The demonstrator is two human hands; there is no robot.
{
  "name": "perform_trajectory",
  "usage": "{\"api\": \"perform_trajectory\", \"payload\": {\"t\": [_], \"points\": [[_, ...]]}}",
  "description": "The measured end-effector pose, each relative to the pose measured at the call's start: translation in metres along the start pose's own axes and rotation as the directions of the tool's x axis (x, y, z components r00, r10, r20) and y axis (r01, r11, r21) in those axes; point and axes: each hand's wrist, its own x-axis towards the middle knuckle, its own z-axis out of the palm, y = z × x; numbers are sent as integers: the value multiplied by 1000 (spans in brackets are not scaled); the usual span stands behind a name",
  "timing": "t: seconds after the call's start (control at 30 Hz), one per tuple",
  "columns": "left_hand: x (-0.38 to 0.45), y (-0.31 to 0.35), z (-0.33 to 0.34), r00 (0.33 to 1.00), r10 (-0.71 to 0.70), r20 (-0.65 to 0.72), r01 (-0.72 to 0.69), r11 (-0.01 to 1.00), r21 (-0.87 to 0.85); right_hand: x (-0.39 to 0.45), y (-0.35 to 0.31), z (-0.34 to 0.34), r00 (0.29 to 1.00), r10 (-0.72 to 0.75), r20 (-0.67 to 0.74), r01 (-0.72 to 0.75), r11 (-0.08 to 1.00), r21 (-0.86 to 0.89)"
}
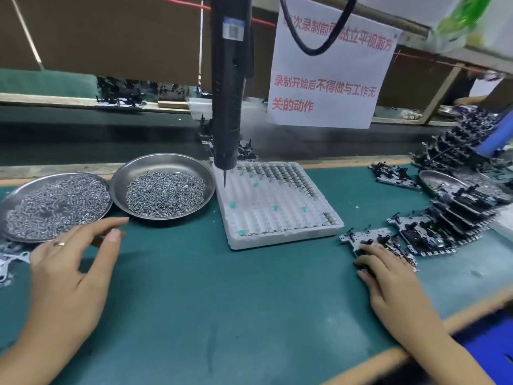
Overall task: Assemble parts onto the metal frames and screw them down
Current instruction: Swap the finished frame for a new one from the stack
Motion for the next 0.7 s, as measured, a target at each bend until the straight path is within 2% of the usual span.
{"api": "perform_trajectory", "payload": {"t": [0.23,0.3,0.37,0.47,0.53,0.6,0.7], "points": [[0,13,-2,1000,9,14,-10,1000,28,16,-10,1,986,159,49,-158,987,-28],[0,18,-2,999,41,26,-42,998,55,19,-31,0,997,67,-43,-66,998,16],[-1,24,-1,996,73,45,-76,994,77,23,-63,2,984,-84,-160,103,988,111],[2,29,-3,992,80,92,-94,984,150,36,-120,7,941,-281,-187,329,888,320],[9,31,-3,989,67,134,-93,976,198,49,-155,17,889,-409,-204,458,802,384],[22,33,-3,984,70,165,-107,969,225,62,-184,26,847,-482,-223,531,749,396],[54,34,-1,968,128,215,-183,948,259,77,-210,42,839,-488,-239,543,728,420]]}}
